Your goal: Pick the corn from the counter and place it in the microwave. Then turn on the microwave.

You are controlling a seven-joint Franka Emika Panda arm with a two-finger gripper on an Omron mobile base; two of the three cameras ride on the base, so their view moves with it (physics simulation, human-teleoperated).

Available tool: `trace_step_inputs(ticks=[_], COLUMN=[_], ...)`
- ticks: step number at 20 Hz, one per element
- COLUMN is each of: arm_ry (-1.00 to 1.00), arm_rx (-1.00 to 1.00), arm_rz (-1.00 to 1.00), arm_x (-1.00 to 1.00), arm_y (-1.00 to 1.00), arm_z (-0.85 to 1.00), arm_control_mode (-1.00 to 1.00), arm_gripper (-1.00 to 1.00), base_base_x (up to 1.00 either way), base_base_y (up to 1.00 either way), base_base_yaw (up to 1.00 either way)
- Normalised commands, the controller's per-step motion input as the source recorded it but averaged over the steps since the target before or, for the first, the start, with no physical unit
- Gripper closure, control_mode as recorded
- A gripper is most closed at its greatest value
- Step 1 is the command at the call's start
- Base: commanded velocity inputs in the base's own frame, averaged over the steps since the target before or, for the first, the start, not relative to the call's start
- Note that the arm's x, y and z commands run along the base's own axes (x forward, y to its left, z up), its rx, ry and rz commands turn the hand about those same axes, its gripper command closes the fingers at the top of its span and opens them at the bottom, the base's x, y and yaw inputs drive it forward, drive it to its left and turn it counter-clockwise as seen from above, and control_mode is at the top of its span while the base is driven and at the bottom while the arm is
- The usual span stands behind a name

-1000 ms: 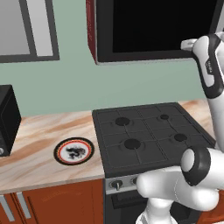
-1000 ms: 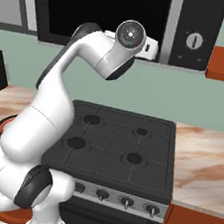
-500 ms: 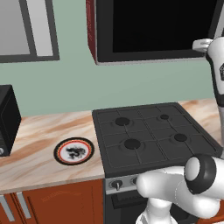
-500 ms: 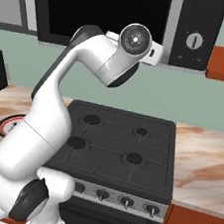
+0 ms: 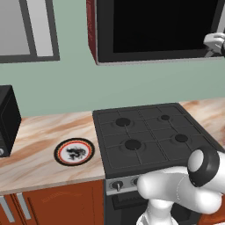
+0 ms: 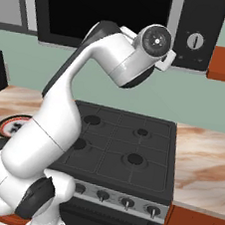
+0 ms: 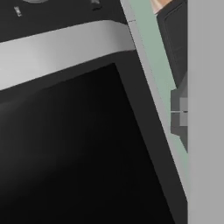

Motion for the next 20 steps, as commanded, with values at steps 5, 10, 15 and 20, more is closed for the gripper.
trace_step_inputs(ticks=[5, 10, 15, 20], arm_ry=[0.0, 0.0, 0.0, 0.0], arm_rx=[0.18, 0.15, 0.14, 0.12], arm_rz=[0.0, 0.0, 0.0, 0.0], arm_x=[-0.09, -0.07, -0.09, -0.08], arm_y=[-0.27, -0.25, -0.22, -0.21], arm_z=[0.0, 0.0, -0.01, -0.04], arm_control_mode=[-1.0, -1.0, -1.0, -1.0], arm_gripper=[1.0, 1.0, 1.0, 1.0], base_base_x=[0.0, 0.0, 0.0, 0.0], base_base_y=[0.0, 0.0, 0.0, 0.0], base_base_yaw=[0.0, 0.0, 0.0, 0.0])
